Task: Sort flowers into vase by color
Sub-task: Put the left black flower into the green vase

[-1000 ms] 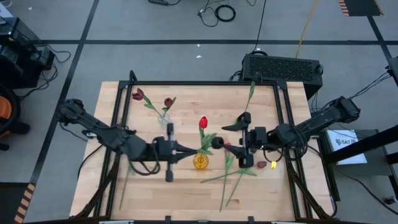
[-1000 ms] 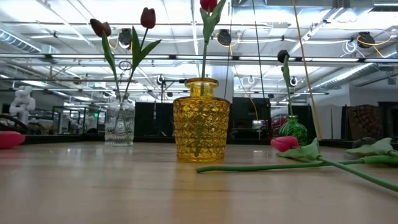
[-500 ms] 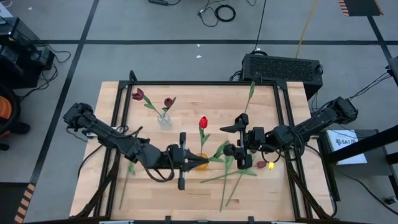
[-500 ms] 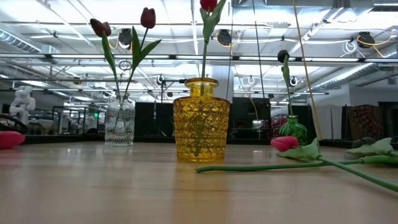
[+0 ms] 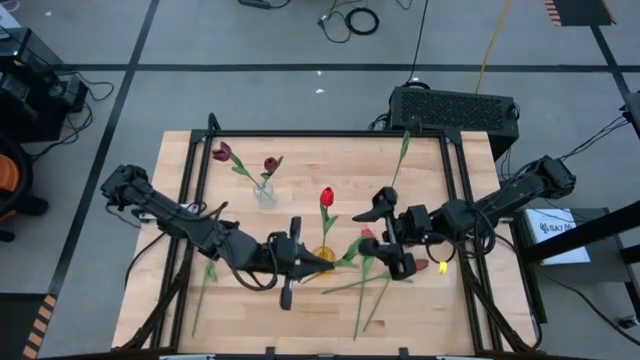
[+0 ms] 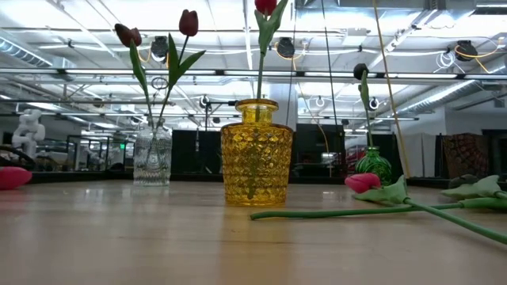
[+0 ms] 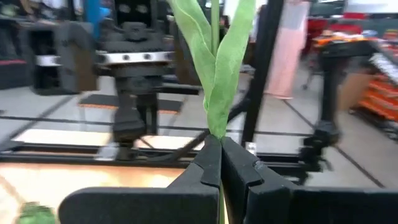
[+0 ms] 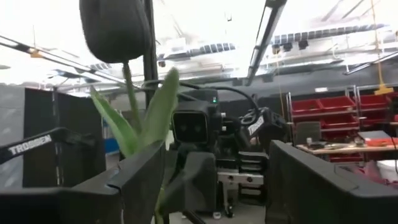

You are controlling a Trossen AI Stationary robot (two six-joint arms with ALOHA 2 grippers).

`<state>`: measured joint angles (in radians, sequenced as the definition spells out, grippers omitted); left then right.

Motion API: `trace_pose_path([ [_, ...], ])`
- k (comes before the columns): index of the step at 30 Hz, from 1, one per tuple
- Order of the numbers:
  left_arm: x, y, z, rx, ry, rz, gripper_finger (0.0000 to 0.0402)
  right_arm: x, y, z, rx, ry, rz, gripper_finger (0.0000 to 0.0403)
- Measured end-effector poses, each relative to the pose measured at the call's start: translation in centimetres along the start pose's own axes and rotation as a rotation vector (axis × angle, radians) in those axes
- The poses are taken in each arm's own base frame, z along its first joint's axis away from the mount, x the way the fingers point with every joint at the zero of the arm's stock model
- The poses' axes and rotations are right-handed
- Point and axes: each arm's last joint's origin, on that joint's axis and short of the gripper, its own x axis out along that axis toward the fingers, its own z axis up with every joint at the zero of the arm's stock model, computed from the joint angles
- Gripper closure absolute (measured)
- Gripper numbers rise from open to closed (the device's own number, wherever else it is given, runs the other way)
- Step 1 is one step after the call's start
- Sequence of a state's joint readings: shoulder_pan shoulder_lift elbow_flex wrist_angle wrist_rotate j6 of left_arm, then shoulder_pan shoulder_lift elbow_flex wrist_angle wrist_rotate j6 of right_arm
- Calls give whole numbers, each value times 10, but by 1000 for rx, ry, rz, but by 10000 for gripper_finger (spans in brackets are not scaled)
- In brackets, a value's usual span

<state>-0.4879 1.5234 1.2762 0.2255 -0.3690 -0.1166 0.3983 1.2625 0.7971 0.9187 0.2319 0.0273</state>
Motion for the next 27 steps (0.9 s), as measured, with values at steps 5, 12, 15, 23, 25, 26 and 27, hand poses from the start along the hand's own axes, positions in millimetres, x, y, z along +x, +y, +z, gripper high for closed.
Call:
trace_pose_path([
  [5, -2, -6, -1, 2, 8, -21, 401, 1, 6, 3, -16, -8, 19, 124],
  [12, -4, -9, -1, 0, 6, -32, 401, -1, 11, 6, -42, -33, 35, 124],
  [15, -4, -10, -1, 1, 6, -32, 401, -1, 12, 6, -45, -35, 39, 124],
  [23, -3, -7, -1, -1, 5, -22, 401, 9, 16, 1, -47, -31, 92, 124],
  [25, -3, -7, -1, -1, 4, -19, 401, 16, 18, 1, -48, -15, 94, 124],
  [26, -3, -7, -1, -1, 4, -20, 401, 21, 19, -1, -51, -3, 94, 124],
  [27, -3, -7, -1, -1, 4, -20, 401, 25, 20, -4, -60, 12, 94, 124],
])
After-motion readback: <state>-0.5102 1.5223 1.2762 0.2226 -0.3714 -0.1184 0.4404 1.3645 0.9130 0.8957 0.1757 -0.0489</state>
